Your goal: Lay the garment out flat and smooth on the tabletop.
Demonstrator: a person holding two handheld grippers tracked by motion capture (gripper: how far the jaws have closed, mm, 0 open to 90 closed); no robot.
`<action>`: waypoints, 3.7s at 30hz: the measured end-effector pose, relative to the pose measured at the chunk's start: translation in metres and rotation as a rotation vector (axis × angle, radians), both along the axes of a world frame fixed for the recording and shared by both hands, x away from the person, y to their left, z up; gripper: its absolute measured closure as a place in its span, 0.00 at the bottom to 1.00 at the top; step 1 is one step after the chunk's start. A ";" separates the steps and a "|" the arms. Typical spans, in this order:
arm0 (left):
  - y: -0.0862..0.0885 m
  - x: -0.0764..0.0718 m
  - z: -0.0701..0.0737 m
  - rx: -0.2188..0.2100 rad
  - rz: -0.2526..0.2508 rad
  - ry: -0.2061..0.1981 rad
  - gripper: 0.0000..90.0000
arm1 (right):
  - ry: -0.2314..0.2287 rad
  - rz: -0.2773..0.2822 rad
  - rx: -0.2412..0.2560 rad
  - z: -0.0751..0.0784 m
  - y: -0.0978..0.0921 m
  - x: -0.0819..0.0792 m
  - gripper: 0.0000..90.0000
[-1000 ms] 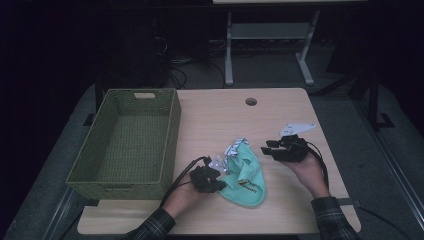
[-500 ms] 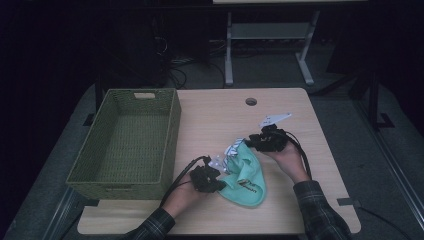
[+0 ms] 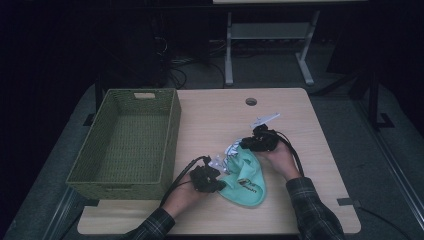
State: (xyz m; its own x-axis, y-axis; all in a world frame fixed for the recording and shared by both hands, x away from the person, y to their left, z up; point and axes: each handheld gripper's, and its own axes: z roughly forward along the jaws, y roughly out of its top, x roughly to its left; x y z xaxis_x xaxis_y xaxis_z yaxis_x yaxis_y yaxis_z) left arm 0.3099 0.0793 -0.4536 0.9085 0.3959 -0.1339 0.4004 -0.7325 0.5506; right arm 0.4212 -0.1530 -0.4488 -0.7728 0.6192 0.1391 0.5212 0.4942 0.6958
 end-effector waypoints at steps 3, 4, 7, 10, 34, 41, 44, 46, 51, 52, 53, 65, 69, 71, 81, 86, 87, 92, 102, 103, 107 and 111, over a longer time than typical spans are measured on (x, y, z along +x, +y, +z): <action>0.000 0.000 0.000 0.004 -0.002 0.000 0.99 | -0.001 0.004 -0.009 -0.001 0.001 0.000 0.94; 0.000 0.000 0.000 0.005 -0.003 -0.001 0.99 | -0.001 0.004 -0.011 0.000 0.001 -0.001 0.95; 0.000 0.000 0.000 0.006 -0.005 -0.004 0.99 | -0.013 0.003 -0.016 0.001 0.001 -0.002 0.96; 0.000 0.000 0.000 0.005 -0.005 -0.006 0.99 | -0.028 0.001 -0.016 0.006 0.000 -0.003 0.96; 0.000 0.000 0.001 0.018 -0.012 -0.010 0.99 | -0.077 -0.174 -0.043 0.018 -0.048 0.013 0.96; 0.000 0.000 0.000 0.008 -0.007 -0.012 0.99 | -0.060 -0.225 -0.069 0.004 -0.059 0.023 0.97; 0.000 0.000 0.000 0.009 -0.007 -0.011 0.99 | -0.049 -0.247 -0.072 -0.002 -0.063 0.026 0.97; 0.000 0.000 0.000 0.009 -0.006 -0.012 1.00 | -0.034 -0.263 -0.070 -0.008 -0.066 0.028 0.97; 0.000 0.000 0.000 0.009 -0.009 -0.014 0.99 | -0.035 -0.252 -0.028 -0.011 -0.067 0.022 0.84; 0.000 0.000 0.000 0.003 -0.003 -0.012 0.99 | -0.038 -0.253 -0.019 -0.009 -0.067 0.020 0.82; 0.000 0.000 0.001 0.010 -0.009 -0.013 0.99 | -0.047 -0.246 -0.009 -0.007 -0.068 0.017 0.82; 0.001 0.001 0.004 -0.031 0.007 0.031 0.87 | -0.075 -0.181 0.007 0.011 -0.072 -0.025 0.88; 0.005 0.001 0.016 -0.088 0.025 0.020 0.80 | -0.069 -0.160 0.013 0.010 -0.072 -0.040 0.90; 0.007 0.001 0.021 -0.112 0.037 0.010 0.77 | -0.069 -0.152 0.019 0.010 -0.073 -0.047 0.89; 0.004 0.021 0.037 -0.121 0.065 -0.067 0.73 | -0.064 -0.093 0.044 0.010 -0.074 -0.085 0.85; -0.009 0.045 0.038 -0.097 0.088 -0.098 0.72 | -0.041 -0.073 0.054 0.006 -0.072 -0.100 0.83; -0.012 0.049 0.037 -0.094 0.095 -0.107 0.70 | -0.030 -0.071 0.058 0.004 -0.071 -0.103 0.83; -0.025 0.072 0.034 -0.076 0.109 -0.136 0.69 | -0.020 -0.043 0.044 -0.001 -0.067 -0.118 0.81; -0.048 0.105 0.013 -0.078 0.141 -0.112 0.55 | 0.006 -0.030 0.006 -0.012 -0.061 -0.131 0.75; -0.049 0.106 0.011 -0.078 0.139 -0.110 0.54 | 0.003 -0.027 0.004 -0.013 -0.060 -0.132 0.74; -0.056 0.108 0.004 -0.074 0.129 -0.100 0.52 | -0.002 -0.039 -0.001 -0.014 -0.058 -0.132 0.67; -0.059 0.109 -0.002 -0.051 0.132 -0.098 0.52 | -0.007 -0.052 0.021 -0.013 -0.057 -0.131 0.62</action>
State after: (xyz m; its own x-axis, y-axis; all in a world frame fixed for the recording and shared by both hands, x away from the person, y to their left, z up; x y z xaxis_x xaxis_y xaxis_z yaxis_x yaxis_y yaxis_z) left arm 0.4189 0.0199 -0.4560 0.8588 0.5075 -0.0702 0.4336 -0.6469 0.6273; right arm 0.2899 -0.2101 -0.4614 -0.7406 0.6556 0.1470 0.5408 0.4518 0.7095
